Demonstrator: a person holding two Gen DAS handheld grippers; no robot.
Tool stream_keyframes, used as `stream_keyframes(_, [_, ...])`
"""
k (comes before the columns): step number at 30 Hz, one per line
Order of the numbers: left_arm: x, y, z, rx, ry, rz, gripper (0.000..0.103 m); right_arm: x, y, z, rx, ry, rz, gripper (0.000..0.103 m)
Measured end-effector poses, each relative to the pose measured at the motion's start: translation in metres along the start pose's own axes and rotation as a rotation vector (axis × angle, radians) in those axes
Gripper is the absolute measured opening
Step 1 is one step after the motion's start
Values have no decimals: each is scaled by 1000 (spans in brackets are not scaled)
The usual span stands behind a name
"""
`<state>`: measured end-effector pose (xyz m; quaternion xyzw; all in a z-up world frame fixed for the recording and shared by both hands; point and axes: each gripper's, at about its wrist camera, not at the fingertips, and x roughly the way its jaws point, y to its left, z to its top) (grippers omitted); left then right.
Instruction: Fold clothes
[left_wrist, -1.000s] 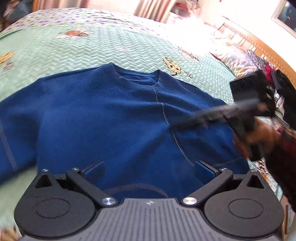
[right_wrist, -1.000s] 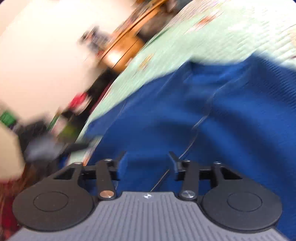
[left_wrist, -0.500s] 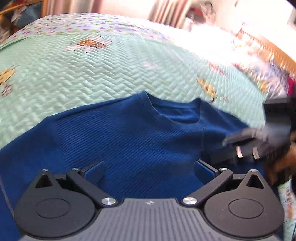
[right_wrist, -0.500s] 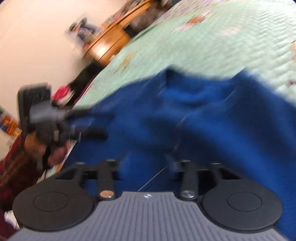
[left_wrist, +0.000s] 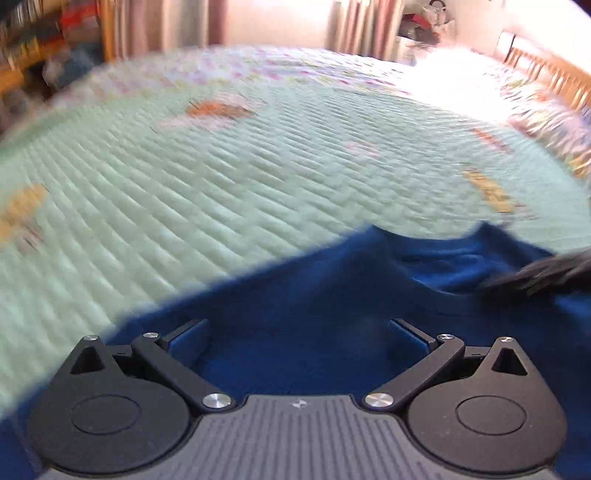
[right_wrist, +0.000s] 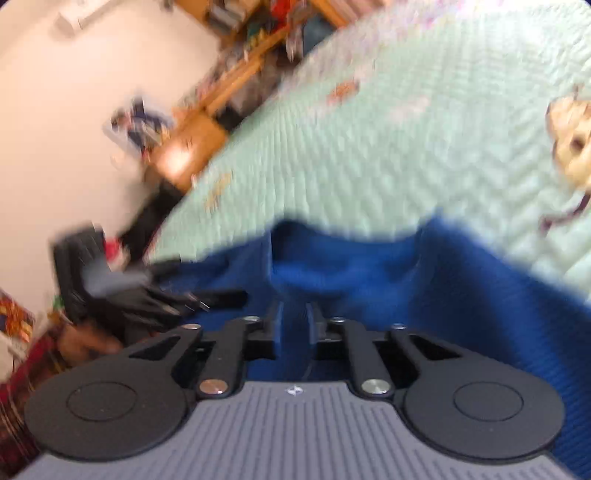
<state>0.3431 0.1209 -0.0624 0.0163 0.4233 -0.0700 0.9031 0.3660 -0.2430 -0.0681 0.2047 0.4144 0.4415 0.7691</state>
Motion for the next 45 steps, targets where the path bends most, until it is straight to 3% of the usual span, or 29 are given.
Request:
stream_keyframes(2, [-1,1,2,0,-15,3,102,-7,-1,18,-40,-57,-10,57])
stream_keyframes(3, [-3,1,3,-4,-22,-3,102,-12,4,25,-77,-76,-58,60])
stream_keyframes(8, [-9,1,7,-26,-59,-33,102,-14,11,55,-177,-55,-305,60])
stream_keyframes(14, [-17,-2,18,-46,-124,-73,102,3,4,53,-252,72,-320,60])
stream_keyframes(18, [-6,-10,35,-54,-129,-28,102,39,10,49,-313,152,-376,59])
stream_keyframes(20, [1,-15,41,-50,-129,-18,102,43,16,47,-357,161,-390,51])
stream_keyframes(24, [10,-22,47,-35,-145,4,102,44,24,43,-422,180,-417,16])
stream_keyframes(26, [12,-23,49,-46,-147,-1,102,46,38,32,-544,174,-483,14])
stream_keyframes(29, [14,-27,47,-45,-158,8,102,64,72,-5,-914,155,-715,14])
stream_keyframes(31, [15,-30,45,-46,-164,16,102,77,79,-18,-1005,129,-792,14])
stream_keyframes(34, [17,-31,42,-41,-165,39,102,78,65,-11,-874,112,-775,14])
stream_keyframes(39, [15,-30,47,-19,-169,18,102,46,31,16,-574,46,-590,15])
stream_keyframes(45, [23,-55,55,180,-116,5,100,42,22,12,-541,-3,-556,16])
